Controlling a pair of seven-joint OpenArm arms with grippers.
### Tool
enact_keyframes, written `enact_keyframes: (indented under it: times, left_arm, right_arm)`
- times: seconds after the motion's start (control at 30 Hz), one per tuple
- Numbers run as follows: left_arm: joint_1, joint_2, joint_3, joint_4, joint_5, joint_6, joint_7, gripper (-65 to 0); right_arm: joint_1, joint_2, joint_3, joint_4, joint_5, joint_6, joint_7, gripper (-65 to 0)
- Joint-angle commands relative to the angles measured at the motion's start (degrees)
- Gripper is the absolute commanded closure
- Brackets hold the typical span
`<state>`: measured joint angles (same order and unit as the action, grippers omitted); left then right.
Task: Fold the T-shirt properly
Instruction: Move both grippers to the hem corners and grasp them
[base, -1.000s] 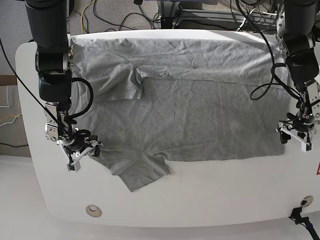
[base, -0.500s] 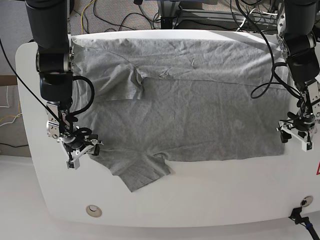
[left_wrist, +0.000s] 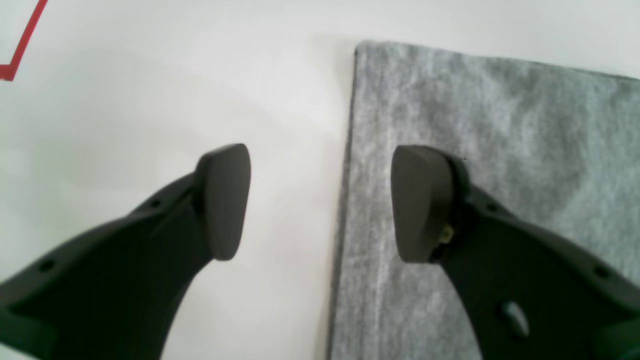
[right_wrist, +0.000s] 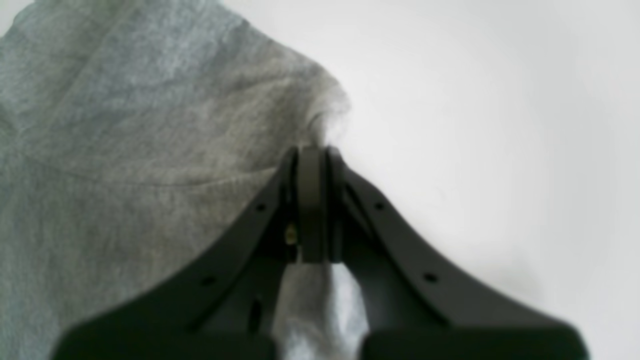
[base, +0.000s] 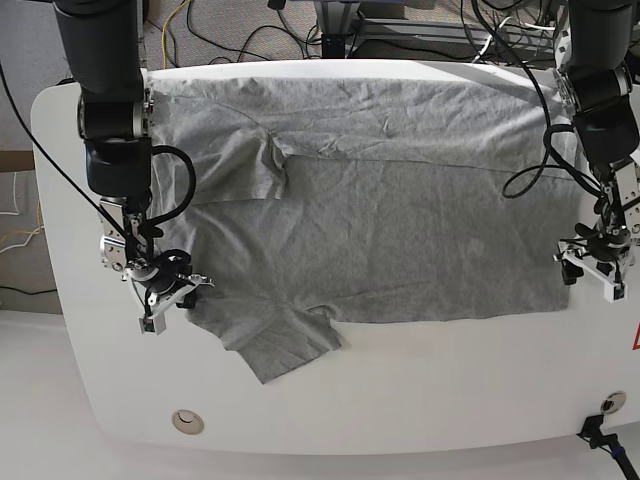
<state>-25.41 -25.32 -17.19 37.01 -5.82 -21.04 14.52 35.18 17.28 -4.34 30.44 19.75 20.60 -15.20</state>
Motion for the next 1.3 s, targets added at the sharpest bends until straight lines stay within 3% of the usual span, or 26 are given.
enact_keyframes:
  times: [0.0,0.3,0.8,1.03,1.27]
  left_arm:
    - [-1.62,-1.10,-0.17,0.92,1.91,0.16,-1.12,-41.7]
    - [-6.99,-0.66,-0.17,-7.34,4.29,-0.02,-1.12,-41.5]
    - [-6.81,2.16,-0.17,-7.26,4.02,-0.19,-1.12,-41.3]
    - [-6.81,2.16,-0.17,-7.26,3.93,-0.28,-1.12,-19.3]
    - [-6.81,2.16,-0.26,-7.26,3.93,-0.28,-1.12,-18.4]
  right_arm:
    - [0.91,0.52,0.16,0.64,0.25,0.10,-0.40,0.0]
    - [0.47,-0.44,0.16,0.64,0.25,0.19,-0.40,0.0]
    - [0.47,-0.53,0.16,0.64,0.25,0.45,-0.40,0.0]
    - [0.21,-0.35,0.16,0.82,0.25,0.54,-0.31,0.0]
    - [0.12,-0.35,0.16,1.52,0.25,0.54,0.30,0.0]
